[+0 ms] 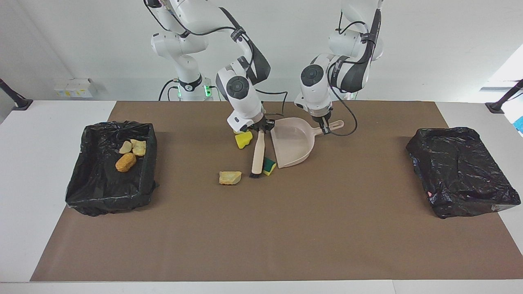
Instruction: Sweep and dump trash in bin
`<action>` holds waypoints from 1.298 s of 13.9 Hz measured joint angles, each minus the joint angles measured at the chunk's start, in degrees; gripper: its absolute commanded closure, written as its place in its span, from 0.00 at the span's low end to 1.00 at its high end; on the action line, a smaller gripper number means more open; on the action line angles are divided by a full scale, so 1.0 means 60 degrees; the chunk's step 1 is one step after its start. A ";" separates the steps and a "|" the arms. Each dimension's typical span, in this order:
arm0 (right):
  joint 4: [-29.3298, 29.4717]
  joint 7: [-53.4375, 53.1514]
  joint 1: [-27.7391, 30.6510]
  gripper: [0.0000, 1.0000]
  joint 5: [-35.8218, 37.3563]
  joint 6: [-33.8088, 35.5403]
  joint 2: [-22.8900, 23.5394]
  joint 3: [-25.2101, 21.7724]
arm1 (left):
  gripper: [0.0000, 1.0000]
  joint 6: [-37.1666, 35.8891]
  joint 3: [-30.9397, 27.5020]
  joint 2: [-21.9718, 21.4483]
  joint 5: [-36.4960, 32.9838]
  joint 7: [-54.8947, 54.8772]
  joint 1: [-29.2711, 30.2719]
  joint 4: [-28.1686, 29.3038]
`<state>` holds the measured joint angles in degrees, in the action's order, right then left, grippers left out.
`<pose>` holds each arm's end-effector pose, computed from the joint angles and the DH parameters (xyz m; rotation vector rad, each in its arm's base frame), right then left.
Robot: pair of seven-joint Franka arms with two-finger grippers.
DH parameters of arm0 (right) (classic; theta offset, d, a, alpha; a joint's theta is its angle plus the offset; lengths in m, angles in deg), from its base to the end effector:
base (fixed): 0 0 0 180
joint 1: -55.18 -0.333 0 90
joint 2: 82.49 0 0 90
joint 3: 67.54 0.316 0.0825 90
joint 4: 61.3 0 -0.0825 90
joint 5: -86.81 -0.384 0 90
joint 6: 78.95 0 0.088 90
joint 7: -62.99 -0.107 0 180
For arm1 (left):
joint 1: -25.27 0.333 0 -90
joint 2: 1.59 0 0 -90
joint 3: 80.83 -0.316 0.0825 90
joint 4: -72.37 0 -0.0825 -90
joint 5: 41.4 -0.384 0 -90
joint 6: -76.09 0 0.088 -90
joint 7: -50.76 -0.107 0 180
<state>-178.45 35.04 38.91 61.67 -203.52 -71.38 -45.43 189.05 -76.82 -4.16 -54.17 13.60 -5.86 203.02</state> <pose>0.4459 0.3671 0.3537 -2.7866 0.1188 0.3984 0.4002 -0.2644 0.3555 -2.2596 1.8573 0.3931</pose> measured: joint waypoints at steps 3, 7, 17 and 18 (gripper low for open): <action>0.0428 0.0987 0.0309 1.00 -0.0074 0.1434 -0.0334 -0.0070 | 1.00 0.0135 -0.0067 0.0000 -0.0002 0.0179 0.0024 0.0028; 0.0738 0.2518 0.1379 1.00 0.0133 0.3498 -0.0964 -0.0207 | 1.00 0.0483 -0.0111 0.0014 -0.0012 0.0242 0.0140 0.0041; 0.0101 0.3687 0.2848 1.00 0.4427 0.3951 -0.1361 -0.0266 | 1.00 0.0302 0.0002 -0.0057 -0.0485 0.0351 -0.0016 0.0148; -0.0325 0.4183 0.3140 1.00 0.4434 0.3562 -0.1516 -0.0272 | 1.00 0.0320 0.0007 -0.0079 -0.0486 0.0497 -0.0017 0.0181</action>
<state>-180.40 60.13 57.75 88.28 -182.15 -80.47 -47.06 190.97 -76.78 -4.64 -57.09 16.58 -5.96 204.11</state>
